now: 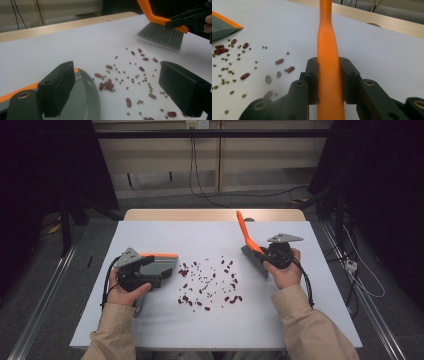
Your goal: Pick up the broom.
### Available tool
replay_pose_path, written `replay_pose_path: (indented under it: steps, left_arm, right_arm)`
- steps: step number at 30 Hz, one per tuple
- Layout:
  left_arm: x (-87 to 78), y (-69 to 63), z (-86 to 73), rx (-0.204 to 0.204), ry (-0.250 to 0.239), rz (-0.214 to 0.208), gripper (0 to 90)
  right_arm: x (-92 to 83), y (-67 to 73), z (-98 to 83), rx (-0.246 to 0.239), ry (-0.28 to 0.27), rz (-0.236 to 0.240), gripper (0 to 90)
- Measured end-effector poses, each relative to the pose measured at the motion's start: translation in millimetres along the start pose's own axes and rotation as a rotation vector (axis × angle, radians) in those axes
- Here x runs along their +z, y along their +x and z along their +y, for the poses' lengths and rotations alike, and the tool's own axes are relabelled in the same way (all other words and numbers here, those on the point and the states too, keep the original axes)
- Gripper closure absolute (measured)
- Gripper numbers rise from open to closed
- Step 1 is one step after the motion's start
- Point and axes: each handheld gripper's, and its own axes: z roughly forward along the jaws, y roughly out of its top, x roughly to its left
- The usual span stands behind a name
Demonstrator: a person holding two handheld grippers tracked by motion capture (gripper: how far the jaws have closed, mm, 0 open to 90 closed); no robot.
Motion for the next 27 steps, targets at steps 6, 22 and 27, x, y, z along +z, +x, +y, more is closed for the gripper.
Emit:
replay_pose_path:
  steps: [6,22,27]
  left_arm:
    - [0.3,3.0,-1.7,-0.003,0.006,0.001,11.2]
    - [-4.0,10.5,-3.4,-0.010,-0.011,-0.003,7.3]
    - [-4.6,11.2,-3.3,-0.016,-0.017,-0.006,7.3]
  right_arm:
    - [10.0,4.4,10.9,-0.034,-0.006,0.003,71.2]
    - [28.3,12.5,19.1,-0.054,-0.034,0.040,71.2]
    - [29.5,16.2,18.9,-0.066,-0.028,0.033,71.2]
